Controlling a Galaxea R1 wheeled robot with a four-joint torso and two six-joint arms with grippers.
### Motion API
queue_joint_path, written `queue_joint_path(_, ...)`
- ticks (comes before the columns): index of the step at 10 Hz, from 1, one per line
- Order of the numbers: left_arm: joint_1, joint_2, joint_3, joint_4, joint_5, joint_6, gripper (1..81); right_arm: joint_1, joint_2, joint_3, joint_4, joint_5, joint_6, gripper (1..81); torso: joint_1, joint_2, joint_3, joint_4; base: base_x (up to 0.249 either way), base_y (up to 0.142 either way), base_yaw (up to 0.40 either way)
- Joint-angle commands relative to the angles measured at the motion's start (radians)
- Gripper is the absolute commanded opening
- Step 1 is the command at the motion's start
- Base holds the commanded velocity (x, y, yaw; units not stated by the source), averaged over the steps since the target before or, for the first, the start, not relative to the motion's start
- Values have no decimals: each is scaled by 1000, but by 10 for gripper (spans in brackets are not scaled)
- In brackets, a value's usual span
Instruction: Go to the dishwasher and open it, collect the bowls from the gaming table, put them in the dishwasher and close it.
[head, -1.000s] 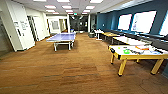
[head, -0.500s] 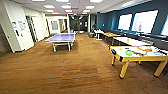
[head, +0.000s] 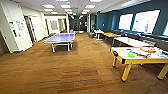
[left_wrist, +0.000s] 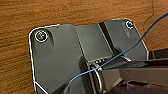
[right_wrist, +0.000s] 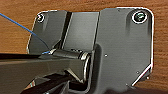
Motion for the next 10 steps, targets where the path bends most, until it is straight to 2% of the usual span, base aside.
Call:
queue_joint_path(1,-40,0,-1,-1,39,2,811,47,7,3,0,-47,-3,811,0,0,0,0,220,0,0)
queue_joint_path(10,-40,5,-1,-1,41,3,811,50,8,4,0,-47,-3,811,0,0,0,0,221,0,0)
